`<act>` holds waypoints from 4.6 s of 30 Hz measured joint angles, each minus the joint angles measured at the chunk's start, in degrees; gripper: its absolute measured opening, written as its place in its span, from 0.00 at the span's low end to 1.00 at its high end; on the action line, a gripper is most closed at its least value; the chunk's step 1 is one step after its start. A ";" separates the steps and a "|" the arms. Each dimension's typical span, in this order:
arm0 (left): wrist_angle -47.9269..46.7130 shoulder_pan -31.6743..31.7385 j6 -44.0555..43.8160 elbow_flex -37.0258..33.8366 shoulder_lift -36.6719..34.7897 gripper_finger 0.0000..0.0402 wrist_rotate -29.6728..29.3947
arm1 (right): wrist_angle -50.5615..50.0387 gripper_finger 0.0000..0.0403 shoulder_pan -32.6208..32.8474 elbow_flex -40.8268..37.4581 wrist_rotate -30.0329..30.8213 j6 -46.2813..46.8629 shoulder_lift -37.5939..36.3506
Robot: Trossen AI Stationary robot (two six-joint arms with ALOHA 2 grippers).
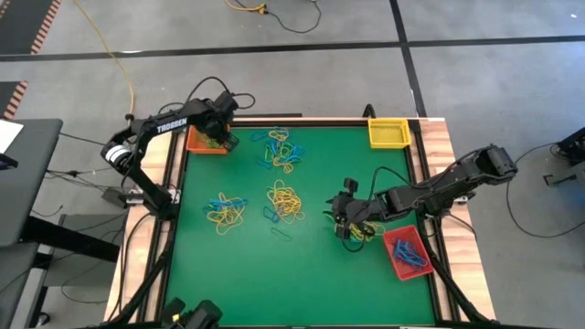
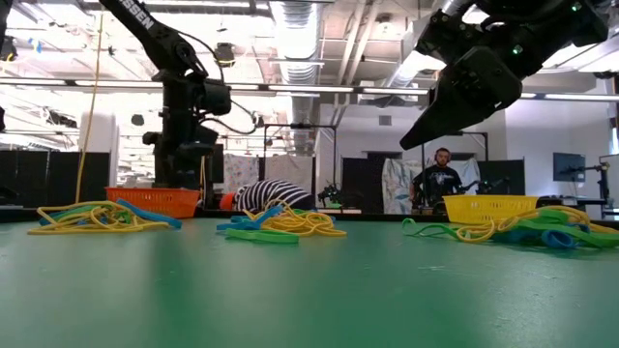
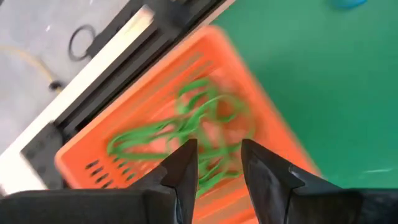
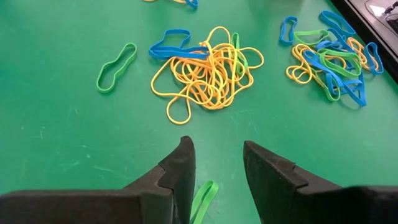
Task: Sort rubber bands into baskets
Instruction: Put the green rubber band into the orange bin
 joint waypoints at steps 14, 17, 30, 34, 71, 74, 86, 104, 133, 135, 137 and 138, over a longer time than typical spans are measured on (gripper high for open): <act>14.19 -11.51 -2.11 0.00 -0.67 0.28 8.21 | 0.13 0.41 -0.07 0.00 0.02 0.00 0.00; 17.67 -13.32 -3.43 0.00 -0.66 0.28 10.62 | 0.14 0.41 -0.07 0.00 0.02 0.00 -0.01; 21.35 -16.82 -9.51 0.09 5.26 0.28 14.01 | 0.34 0.41 -0.05 0.00 0.02 0.01 0.00; 20.84 -17.36 -10.07 0.42 10.88 0.28 14.39 | 0.10 0.41 0.14 0.00 0.00 0.34 -0.01; 26.87 -14.14 -14.00 1.79 19.07 0.28 12.57 | 0.37 0.41 0.64 0.00 0.04 -0.42 0.00; 26.84 -14.38 -13.04 2.20 19.50 0.28 12.21 | 0.19 0.41 0.92 0.00 0.04 -0.20 -0.01; 15.80 -15.43 -4.14 9.54 20.21 0.00 13.32 | 0.13 0.41 0.98 0.00 0.04 -0.46 0.00; -15.98 -10.34 4.76 20.31 8.21 0.00 -7.29 | -1.39 0.41 0.98 0.00 0.04 -0.44 -0.01; -8.07 7.98 4.05 0.56 1.08 0.00 -4.75 | -1.38 0.41 1.03 0.00 0.04 0.04 0.00; -6.78 8.37 4.24 -0.66 1.08 0.00 -4.83 | -1.36 0.41 1.03 0.00 0.04 0.04 0.00; -5.66 8.56 4.24 -1.39 1.08 0.00 -4.94 | -1.34 0.41 1.03 0.00 0.04 0.04 0.00; -4.87 8.55 4.24 -1.64 1.08 0.01 -5.03 | -1.33 0.41 1.03 0.00 0.04 0.05 0.00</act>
